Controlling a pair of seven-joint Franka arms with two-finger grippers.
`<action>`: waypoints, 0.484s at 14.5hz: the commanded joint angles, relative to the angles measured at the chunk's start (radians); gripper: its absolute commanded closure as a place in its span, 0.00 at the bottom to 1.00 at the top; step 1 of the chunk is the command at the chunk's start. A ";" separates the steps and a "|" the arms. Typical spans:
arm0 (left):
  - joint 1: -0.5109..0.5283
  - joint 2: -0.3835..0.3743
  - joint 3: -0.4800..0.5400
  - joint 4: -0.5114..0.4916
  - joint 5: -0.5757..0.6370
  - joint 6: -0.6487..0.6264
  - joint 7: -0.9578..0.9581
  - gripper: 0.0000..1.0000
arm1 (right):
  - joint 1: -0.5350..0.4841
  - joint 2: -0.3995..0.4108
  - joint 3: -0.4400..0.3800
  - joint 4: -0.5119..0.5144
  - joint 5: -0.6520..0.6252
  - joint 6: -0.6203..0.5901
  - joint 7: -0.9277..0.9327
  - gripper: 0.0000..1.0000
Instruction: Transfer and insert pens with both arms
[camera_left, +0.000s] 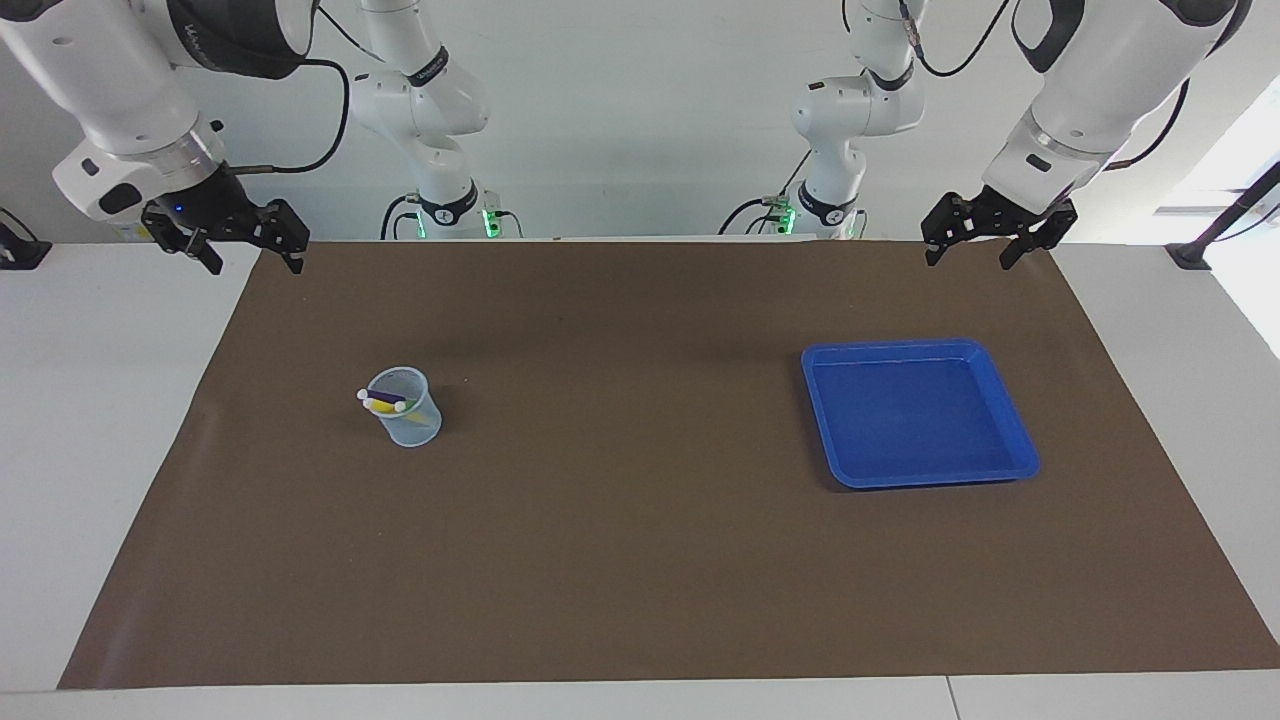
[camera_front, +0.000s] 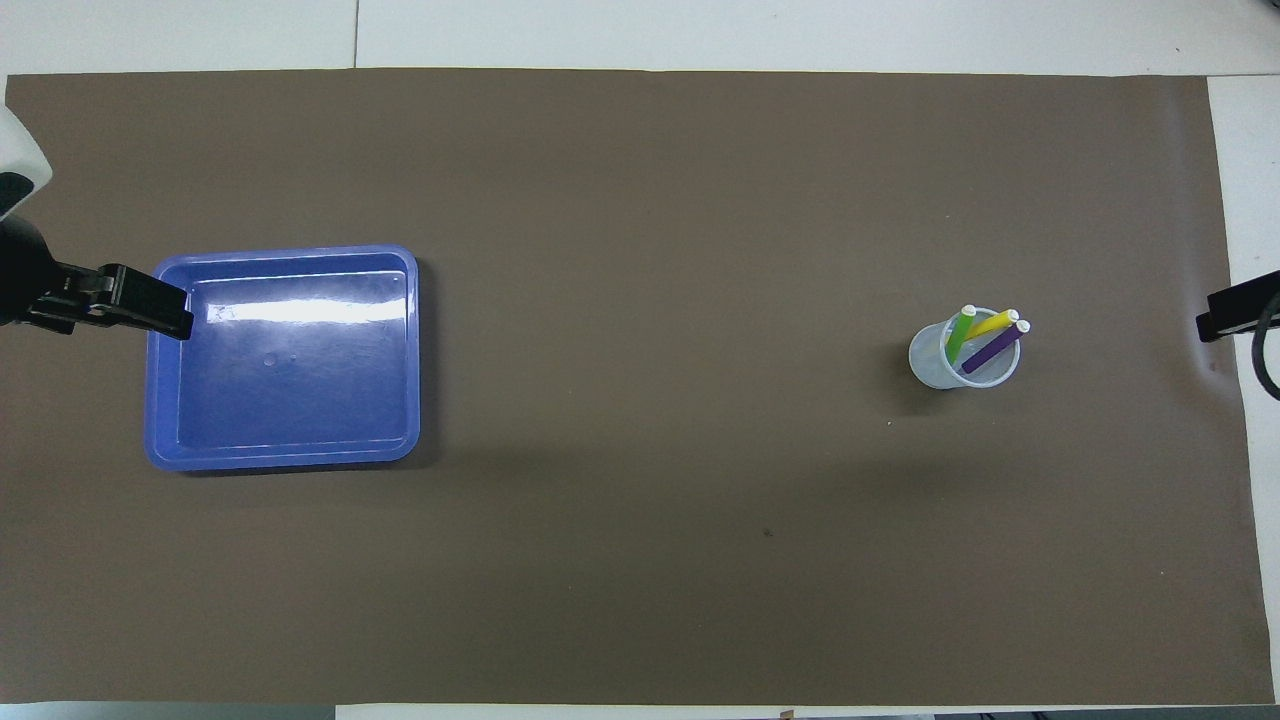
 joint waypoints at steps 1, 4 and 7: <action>-0.025 0.000 0.023 0.022 0.006 -0.023 -0.010 0.00 | 0.006 -0.020 0.017 -0.024 0.043 -0.004 0.015 0.00; -0.018 -0.029 0.023 0.005 0.000 -0.013 -0.008 0.00 | 0.006 -0.023 0.023 -0.033 0.050 0.010 0.018 0.00; -0.012 -0.029 0.021 0.005 -0.002 -0.013 -0.008 0.00 | 0.034 -0.033 0.016 -0.060 0.050 0.013 0.038 0.00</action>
